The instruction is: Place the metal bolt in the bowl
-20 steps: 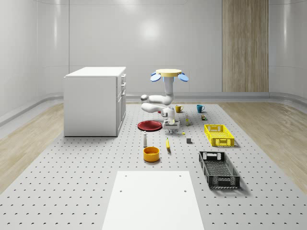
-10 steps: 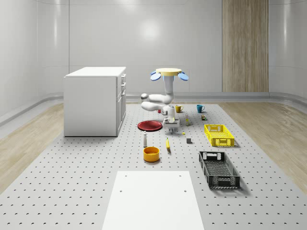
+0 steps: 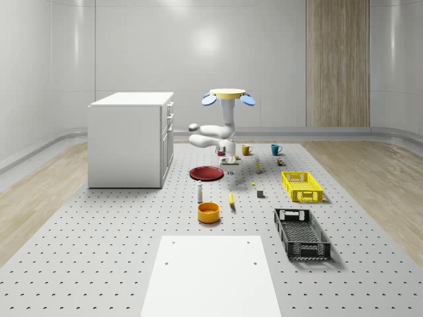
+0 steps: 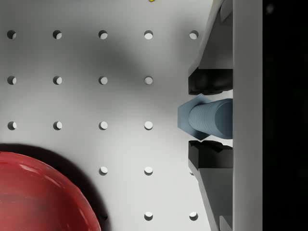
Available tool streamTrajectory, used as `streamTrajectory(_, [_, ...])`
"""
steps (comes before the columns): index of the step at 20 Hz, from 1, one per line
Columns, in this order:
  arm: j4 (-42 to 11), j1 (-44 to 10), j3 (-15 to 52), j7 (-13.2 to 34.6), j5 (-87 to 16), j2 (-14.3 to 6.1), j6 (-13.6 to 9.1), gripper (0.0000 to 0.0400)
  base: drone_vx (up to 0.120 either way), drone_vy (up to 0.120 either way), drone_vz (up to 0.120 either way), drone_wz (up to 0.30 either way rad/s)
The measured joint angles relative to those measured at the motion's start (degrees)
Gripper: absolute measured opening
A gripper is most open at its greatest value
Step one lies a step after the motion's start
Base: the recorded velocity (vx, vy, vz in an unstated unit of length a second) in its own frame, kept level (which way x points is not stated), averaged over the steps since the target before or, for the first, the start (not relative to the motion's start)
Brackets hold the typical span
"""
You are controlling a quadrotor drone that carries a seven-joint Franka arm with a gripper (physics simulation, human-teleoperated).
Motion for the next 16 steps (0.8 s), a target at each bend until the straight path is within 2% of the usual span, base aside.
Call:
streamTrajectory(1, [-0.01,0.0,0.04,-0.01,0.04,-0.02,0.01,0.0139,0.12,-0.12,0.12,0.0])
streamTrajectory(6, [-0.03,-0.03,0.16,-0.04,0.18,-0.12,0.07,0.0139,0.12,-0.04,0.0,0.0])
streamTrajectory(16, [-0.02,-0.08,0.24,-0.02,0.3,-0.32,0.23,0.0139,0.12,0.0,0.0,0.0])
